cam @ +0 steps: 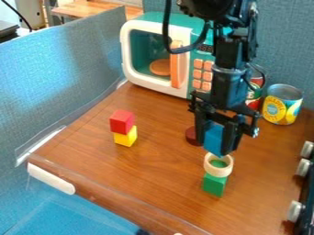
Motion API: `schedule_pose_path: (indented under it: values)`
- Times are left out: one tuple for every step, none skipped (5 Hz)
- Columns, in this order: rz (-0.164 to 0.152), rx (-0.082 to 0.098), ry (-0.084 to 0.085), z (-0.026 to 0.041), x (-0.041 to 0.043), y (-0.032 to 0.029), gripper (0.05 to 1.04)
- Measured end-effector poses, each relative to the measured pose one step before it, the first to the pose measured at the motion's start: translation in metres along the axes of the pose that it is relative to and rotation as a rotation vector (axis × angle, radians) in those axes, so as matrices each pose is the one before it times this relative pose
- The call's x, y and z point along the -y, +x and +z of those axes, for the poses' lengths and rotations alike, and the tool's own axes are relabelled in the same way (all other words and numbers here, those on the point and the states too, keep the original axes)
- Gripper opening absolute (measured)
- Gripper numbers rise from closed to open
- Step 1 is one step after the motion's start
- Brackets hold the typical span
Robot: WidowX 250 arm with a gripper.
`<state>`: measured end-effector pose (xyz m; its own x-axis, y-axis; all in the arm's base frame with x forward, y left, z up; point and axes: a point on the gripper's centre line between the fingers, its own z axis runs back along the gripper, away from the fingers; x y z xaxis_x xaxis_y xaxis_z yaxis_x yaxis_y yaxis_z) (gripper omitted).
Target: Put the blue cube on top of the ring
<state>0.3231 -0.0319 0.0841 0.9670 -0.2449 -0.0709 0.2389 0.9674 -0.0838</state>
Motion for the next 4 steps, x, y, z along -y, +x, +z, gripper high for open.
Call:
schedule_pose_path:
  values:
    - [-0.0021,-0.0147,0.002,-0.00391,0.00016,-0.00065,0.604]
    - [0.0027,-0.0361,0.0007,-0.01108,-0.00184,-0.00038,0.604]
    - [0.0064,-0.0207,0.002,-0.00396,-0.00089,-0.00142,0.604]
    - [0.0094,-0.0005,0.0027,0.00156,-0.00059,0.00123,0.604]
